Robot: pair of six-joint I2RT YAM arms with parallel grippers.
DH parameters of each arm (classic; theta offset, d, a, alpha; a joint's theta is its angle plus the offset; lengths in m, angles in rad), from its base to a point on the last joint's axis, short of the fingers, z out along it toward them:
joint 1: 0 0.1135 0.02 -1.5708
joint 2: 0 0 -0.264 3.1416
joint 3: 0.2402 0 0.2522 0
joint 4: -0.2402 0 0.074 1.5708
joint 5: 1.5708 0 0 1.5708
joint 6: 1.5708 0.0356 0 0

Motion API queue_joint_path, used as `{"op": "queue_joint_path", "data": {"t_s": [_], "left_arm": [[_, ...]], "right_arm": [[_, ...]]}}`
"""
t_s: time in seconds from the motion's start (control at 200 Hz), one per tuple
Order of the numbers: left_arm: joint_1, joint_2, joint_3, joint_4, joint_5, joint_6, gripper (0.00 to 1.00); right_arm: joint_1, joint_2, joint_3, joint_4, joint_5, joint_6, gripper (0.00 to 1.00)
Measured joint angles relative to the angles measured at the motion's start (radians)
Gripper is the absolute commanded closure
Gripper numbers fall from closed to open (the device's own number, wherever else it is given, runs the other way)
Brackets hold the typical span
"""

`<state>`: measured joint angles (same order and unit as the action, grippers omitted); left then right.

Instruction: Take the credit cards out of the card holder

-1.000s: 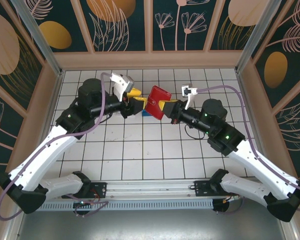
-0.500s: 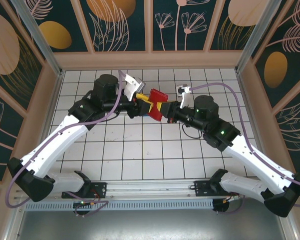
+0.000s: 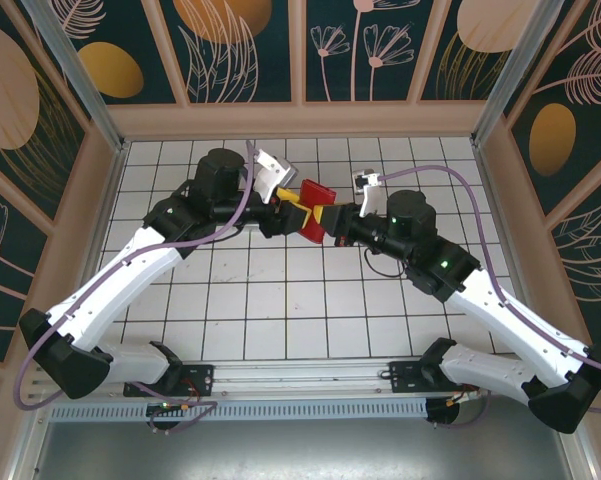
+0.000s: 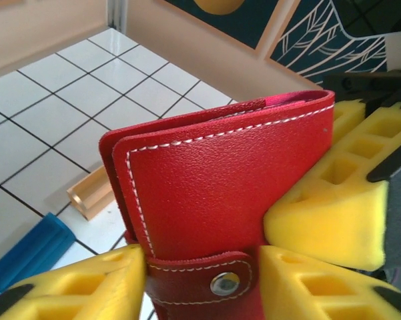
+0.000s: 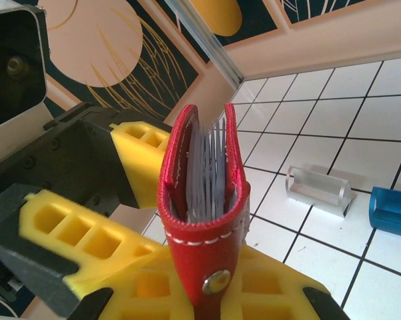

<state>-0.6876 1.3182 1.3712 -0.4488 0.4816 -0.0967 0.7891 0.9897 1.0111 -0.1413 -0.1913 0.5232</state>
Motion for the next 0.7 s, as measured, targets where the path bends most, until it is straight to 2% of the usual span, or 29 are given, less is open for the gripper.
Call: {"op": "queue_joint_path", "data": {"t_s": [0.15, 0.275, 0.425, 0.595, 0.63, 0.701], "left_arm": [[-0.008, 0.0, 0.004, -0.005, -0.023, 0.003, 0.69], [-0.01, -0.001, 0.005, -0.009, -0.033, 0.002, 0.84], [-0.012, -0.005, 0.006, -0.021, -0.051, -0.003, 0.95], [-0.014, -0.005, 0.006, -0.021, -0.055, -0.001, 0.94], [-0.014, -0.005, 0.006, -0.021, -0.059, -0.001, 0.9], [-0.021, -0.008, 0.006, -0.021, -0.078, 0.0, 0.75]], "right_arm": [[0.0, 0.0, 0.0, 0.0, -0.002, 0.002, 1.0], [0.0, 0.0, 0.0, -0.004, 0.001, 0.002, 1.0], [-0.002, 0.0, 0.0, -0.019, 0.007, 0.001, 1.0], [-0.002, 0.0, 0.0, -0.021, 0.01, -0.002, 1.0], [-0.002, 0.0, 0.0, -0.023, 0.013, -0.002, 1.0], [-0.002, 0.0, 0.0, -0.025, 0.019, -0.005, 1.0]]}}
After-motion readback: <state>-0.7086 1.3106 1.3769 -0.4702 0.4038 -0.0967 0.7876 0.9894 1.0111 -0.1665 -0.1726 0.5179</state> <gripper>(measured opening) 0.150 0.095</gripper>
